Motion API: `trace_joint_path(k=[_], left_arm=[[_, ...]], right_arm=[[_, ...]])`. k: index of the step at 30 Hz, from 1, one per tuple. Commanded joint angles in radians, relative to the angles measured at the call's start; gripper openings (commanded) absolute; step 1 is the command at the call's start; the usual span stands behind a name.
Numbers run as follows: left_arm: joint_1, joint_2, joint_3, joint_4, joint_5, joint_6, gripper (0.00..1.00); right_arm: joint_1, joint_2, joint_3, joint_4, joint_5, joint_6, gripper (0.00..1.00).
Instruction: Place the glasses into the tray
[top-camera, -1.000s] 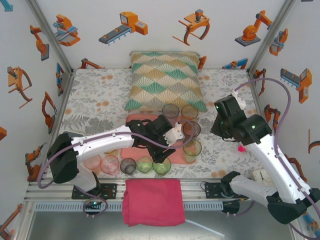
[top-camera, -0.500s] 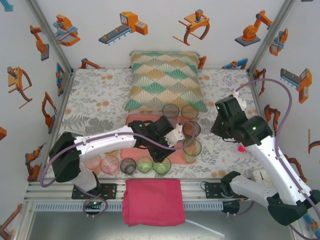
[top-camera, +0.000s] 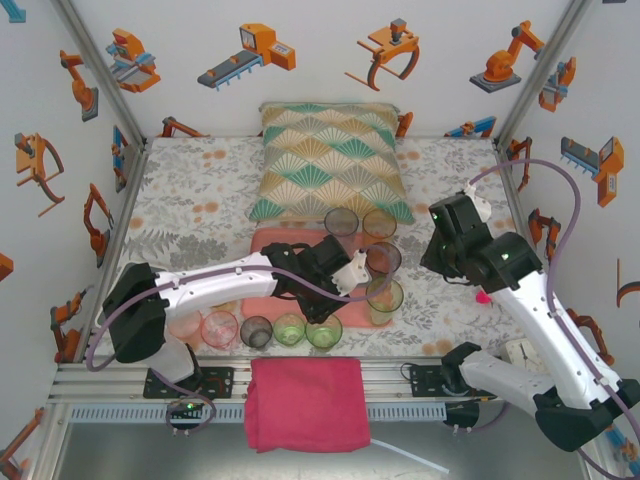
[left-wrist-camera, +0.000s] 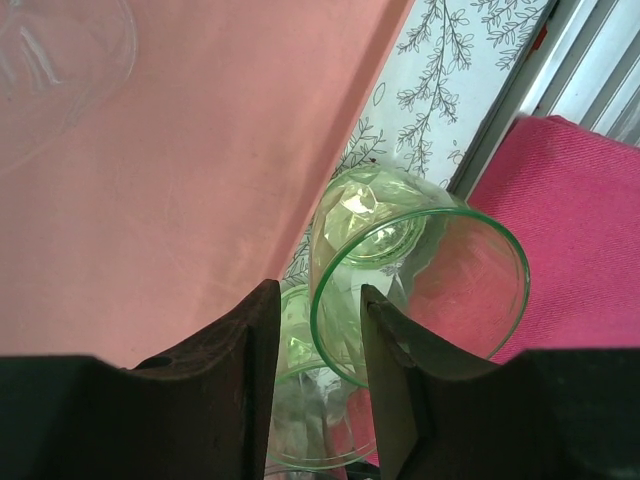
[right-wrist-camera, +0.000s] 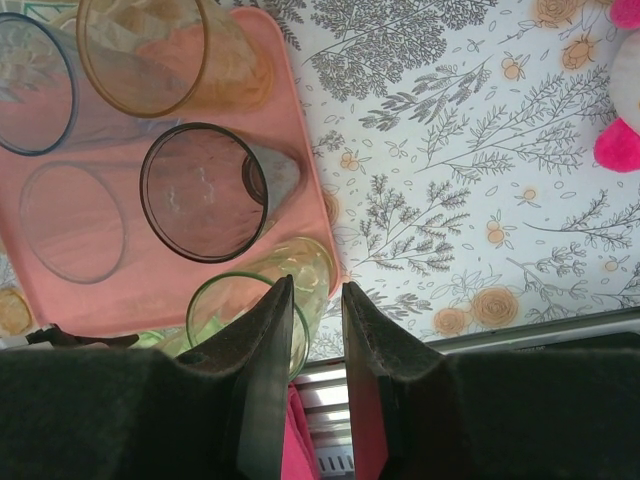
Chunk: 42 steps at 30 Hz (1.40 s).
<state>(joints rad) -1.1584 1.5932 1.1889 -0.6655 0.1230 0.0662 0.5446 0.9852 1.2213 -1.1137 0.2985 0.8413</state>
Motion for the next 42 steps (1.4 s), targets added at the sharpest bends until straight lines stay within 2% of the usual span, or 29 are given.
trace_joint_path(k=[1,9,14,22,24,27,42], left_arm=[[-0.004,0.013,0.005,-0.001,-0.005,-0.011,0.38],[-0.007,0.024,0.012,-0.002,-0.02,-0.017,0.37],[-0.01,0.027,0.015,-0.003,-0.027,-0.015,0.27],[-0.015,0.033,0.026,-0.011,-0.04,-0.014,0.21],[-0.016,0.035,0.03,-0.014,-0.043,-0.011,0.16],[-0.016,0.036,0.035,-0.016,-0.051,-0.01,0.13],[-0.018,0.027,0.081,-0.048,-0.135,-0.006,0.09]], right_arm=[[-0.007,-0.017,-0.013,0.017,-0.002,0.002,0.29],[-0.012,-0.026,-0.025,0.025,-0.004,-0.001,0.29],[-0.015,-0.026,-0.031,0.029,-0.009,-0.002,0.29],[-0.018,-0.026,-0.044,0.044,-0.016,-0.002,0.29],[-0.018,-0.028,-0.045,0.045,-0.016,-0.003,0.29],[-0.018,-0.029,-0.048,0.046,-0.019,-0.003,0.29],[-0.026,-0.037,-0.057,0.054,-0.022,-0.006,0.29]])
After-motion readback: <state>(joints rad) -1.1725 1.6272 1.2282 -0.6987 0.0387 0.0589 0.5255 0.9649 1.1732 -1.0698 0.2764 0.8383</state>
